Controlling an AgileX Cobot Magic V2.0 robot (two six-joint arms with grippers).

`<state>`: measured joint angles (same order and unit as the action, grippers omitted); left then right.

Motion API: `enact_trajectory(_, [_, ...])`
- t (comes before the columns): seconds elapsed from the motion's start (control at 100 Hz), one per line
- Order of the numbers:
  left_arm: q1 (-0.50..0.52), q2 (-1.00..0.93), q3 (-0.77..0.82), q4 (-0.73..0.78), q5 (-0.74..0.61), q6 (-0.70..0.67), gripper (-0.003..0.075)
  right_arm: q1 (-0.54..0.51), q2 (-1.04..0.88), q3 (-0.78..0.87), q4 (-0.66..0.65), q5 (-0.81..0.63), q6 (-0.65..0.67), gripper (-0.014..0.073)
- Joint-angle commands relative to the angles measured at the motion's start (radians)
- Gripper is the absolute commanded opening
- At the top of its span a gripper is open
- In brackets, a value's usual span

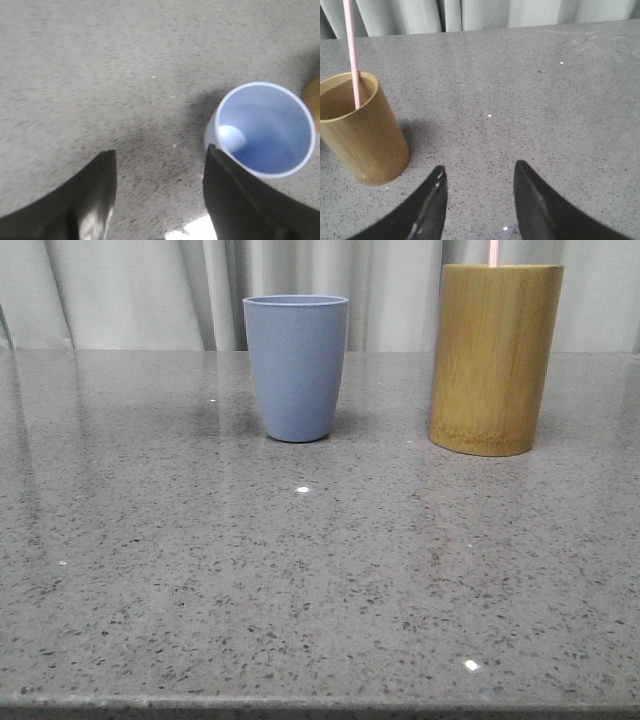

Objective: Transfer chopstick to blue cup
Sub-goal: 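Grasp the pink chopstick in the bamboo cup with the right gripper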

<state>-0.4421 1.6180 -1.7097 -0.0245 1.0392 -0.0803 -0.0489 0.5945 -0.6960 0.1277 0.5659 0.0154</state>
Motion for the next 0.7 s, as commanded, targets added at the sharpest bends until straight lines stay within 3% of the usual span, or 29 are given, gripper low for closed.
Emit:
enact_trajectory(0.0, [0.003,-0.132,0.078,0.031,-0.117,-0.039,0.0357,0.026,0.033,-0.047,0.004,-0.076,-0.010,0.0338])
enact_trajectory(0.29, [0.121,-0.401,0.379,0.040,-0.202,-0.039,0.0357,0.124,0.183,-0.166,0.019,-0.069,-0.010,0.0343])
enact_trajectory(0.4, [0.153,-0.495,0.474,0.042,-0.242,-0.039,0.0357,0.159,0.253,-0.227,0.022,-0.071,-0.010,0.0393])
enact_trajectory(0.51, [0.157,-0.580,0.538,0.044,-0.250,-0.039,0.0357,0.195,0.335,-0.294,0.023,-0.071,-0.010,0.0452])
enact_trajectory(0.69, [0.157,-0.668,0.594,0.044,-0.252,-0.039,0.0357,0.251,0.468,-0.420,0.044,-0.092,-0.010,0.0455])
